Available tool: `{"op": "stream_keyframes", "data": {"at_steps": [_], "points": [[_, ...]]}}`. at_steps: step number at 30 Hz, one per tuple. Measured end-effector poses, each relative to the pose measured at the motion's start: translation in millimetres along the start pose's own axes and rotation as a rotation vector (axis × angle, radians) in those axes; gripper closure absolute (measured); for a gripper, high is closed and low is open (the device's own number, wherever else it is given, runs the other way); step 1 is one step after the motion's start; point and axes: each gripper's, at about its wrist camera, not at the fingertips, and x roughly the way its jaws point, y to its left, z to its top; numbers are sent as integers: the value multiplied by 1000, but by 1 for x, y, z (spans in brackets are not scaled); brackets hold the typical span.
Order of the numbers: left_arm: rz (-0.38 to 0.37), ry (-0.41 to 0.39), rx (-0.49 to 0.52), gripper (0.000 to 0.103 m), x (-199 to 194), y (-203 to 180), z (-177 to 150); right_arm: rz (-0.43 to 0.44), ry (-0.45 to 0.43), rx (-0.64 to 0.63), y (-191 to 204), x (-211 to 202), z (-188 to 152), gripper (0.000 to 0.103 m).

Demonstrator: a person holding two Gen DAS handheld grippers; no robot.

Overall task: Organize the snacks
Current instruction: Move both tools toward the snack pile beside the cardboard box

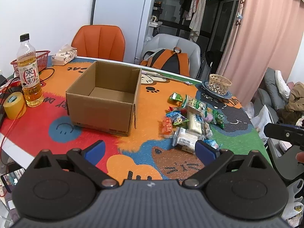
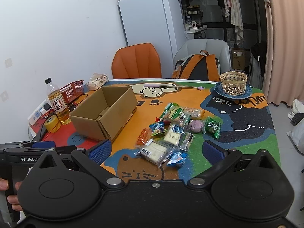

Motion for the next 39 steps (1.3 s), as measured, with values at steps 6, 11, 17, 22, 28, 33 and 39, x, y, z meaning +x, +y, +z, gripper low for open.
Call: {"op": "stream_keyframes", "data": {"at_steps": [6, 11, 17, 22, 28, 33, 39], "points": [[-3, -2, 6, 3, 0, -1, 0, -2, 0, -1, 0, -2, -1, 0], [-7, 2, 16, 3, 0, -5, -2, -2, 1, 0, -1, -3, -2, 0], [-19, 20, 17, 3, 6, -6, -5, 3, 13, 10, -6, 0, -3, 0], [-14, 24, 14, 3, 6, -5, -6, -2, 21, 0, -6, 2, -6, 0], [-14, 2, 5, 3, 0, -2, -5, -14, 9, -10, -5, -1, -6, 0], [-11, 0, 9, 3, 0, -3, -5, -15, 10, -14, -6, -1, -7, 0], [-16, 11, 20, 3, 2, -7, -7, -19, 17, -11, -7, 1, -9, 0]]}}
